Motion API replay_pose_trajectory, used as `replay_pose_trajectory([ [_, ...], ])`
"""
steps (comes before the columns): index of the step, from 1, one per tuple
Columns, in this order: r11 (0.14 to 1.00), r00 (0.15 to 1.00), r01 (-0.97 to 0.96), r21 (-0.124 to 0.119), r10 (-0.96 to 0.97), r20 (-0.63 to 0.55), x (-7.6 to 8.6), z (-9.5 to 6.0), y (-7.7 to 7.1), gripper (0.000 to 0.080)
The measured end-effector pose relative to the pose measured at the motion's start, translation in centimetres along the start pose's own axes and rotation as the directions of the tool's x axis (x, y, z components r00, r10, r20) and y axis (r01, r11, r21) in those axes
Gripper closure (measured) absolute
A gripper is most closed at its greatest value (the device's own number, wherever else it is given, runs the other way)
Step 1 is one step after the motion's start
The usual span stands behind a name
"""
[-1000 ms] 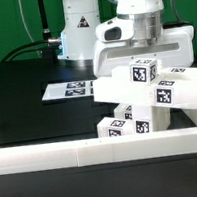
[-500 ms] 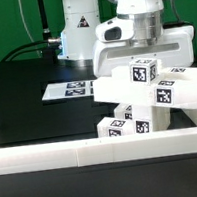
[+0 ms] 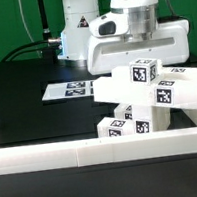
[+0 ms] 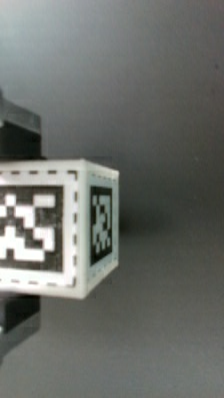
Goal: Assemble chair
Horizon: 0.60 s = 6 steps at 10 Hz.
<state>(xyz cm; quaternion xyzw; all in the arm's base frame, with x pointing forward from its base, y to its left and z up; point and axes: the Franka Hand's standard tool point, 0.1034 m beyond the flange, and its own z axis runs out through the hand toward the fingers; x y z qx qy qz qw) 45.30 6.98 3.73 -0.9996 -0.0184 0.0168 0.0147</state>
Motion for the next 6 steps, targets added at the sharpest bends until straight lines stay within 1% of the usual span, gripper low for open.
replay_pose_trajectory([
  [1, 1.000, 1.000, -0.003, 0.006, 0.003, 0.016, 0.2, -1.3, 0.2, 0.0515],
  [2, 1.000, 0.999, -0.009, 0.018, 0.008, 0.036, 0.7, -3.4, 0.3, 0.0514],
  [3, 1.000, 0.999, -0.012, 0.026, 0.011, 0.035, 1.4, -5.0, 0.1, 0.0514],
  [4, 0.999, 0.998, -0.015, 0.031, 0.013, 0.064, 2.1, -6.5, -0.1, 0.0514],
  [5, 1.000, 0.999, -0.005, 0.030, 0.003, 0.050, 3.6, -7.7, -0.5, 0.0514],
  [6, 1.000, 0.999, -0.007, 0.028, 0.006, 0.044, 3.4, -7.1, -0.3, 0.0514],
])
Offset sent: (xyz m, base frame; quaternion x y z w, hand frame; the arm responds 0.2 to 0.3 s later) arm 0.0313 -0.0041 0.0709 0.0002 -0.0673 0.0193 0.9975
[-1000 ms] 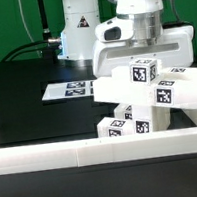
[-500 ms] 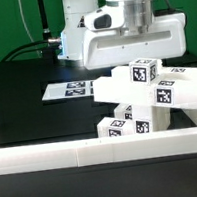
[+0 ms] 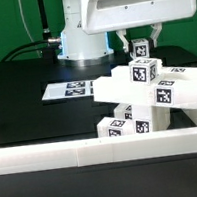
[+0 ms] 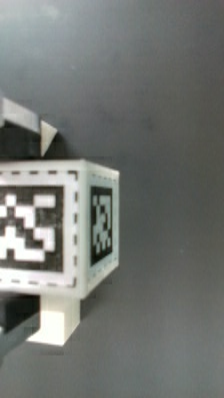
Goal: Assemble chair
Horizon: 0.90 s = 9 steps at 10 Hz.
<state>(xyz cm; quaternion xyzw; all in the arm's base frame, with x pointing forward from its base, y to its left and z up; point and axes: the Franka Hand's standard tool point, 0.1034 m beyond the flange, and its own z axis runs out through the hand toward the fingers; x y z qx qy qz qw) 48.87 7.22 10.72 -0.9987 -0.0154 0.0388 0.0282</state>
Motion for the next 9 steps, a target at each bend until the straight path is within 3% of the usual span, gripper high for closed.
replay_pose_trajectory([
  [3, 1.000, 1.000, 0.007, -0.001, -0.007, 0.007, -0.2, 0.0, 0.1, 0.0514],
  [5, 1.000, 1.000, 0.030, 0.008, -0.030, 0.003, 2.9, -2.5, 0.2, 0.0514],
  [7, 0.999, 0.999, 0.032, 0.021, -0.032, -0.005, 6.4, -3.5, 0.2, 0.0514],
  [9, 0.999, 1.000, 0.031, 0.020, -0.031, -0.004, 6.3, -3.2, 0.2, 0.0514],
])
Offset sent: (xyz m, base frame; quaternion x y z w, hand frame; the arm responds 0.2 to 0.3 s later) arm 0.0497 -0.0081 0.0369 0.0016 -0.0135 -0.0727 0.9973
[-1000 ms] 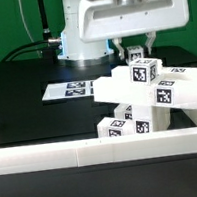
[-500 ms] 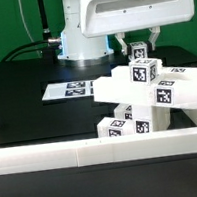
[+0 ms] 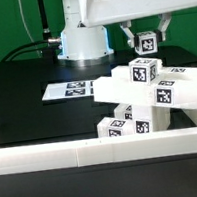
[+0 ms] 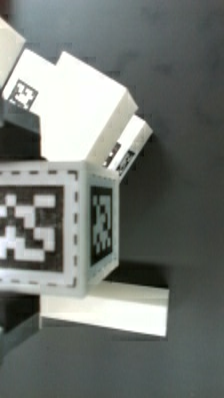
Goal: Assemble chair
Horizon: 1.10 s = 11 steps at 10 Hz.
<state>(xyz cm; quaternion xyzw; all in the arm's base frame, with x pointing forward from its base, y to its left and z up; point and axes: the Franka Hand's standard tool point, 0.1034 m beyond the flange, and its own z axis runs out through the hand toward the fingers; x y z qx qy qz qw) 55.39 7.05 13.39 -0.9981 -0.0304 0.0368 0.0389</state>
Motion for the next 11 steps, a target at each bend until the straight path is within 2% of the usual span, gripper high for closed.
replay_pose_trajectory([
  [2, 1.000, 1.000, 0.000, 0.000, 0.000, 0.001, 0.0, 0.0, 0.0, 0.0514],
  [5, 1.000, 0.999, 0.011, 0.000, -0.011, -0.035, 3.0, -1.1, -1.3, 0.0514],
  [6, 1.000, 0.999, 0.013, 0.000, -0.013, -0.038, 3.3, -1.0, -1.4, 0.0514],
  [11, 1.000, 0.999, 0.014, -0.003, -0.014, -0.030, 3.2, 0.0, -1.0, 0.0514],
])
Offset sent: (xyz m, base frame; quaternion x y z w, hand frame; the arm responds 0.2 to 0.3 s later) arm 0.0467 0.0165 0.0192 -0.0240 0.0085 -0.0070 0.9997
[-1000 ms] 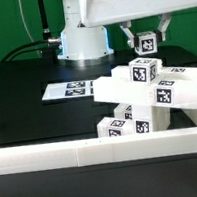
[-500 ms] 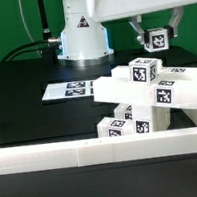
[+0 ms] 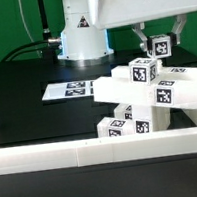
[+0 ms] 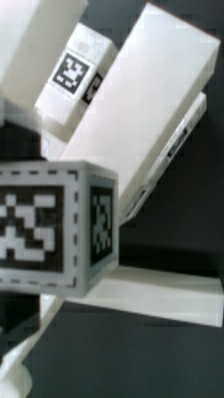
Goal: Assemble chair
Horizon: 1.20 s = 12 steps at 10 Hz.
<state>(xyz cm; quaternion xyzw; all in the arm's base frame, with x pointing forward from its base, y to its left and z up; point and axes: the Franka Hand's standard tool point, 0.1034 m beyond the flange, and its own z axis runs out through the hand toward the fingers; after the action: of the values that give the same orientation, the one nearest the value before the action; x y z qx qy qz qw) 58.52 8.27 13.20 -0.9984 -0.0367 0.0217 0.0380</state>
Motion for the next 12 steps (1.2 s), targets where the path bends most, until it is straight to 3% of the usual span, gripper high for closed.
replay_pose_trajectory([
  [6, 1.000, 1.000, -0.009, -0.001, 0.009, -0.001, 0.56, 0.30, 0.80, 0.0514],
  [12, 1.000, 1.000, -0.002, -0.001, 0.002, 0.004, 0.38, 0.92, 0.03, 0.0514],
])
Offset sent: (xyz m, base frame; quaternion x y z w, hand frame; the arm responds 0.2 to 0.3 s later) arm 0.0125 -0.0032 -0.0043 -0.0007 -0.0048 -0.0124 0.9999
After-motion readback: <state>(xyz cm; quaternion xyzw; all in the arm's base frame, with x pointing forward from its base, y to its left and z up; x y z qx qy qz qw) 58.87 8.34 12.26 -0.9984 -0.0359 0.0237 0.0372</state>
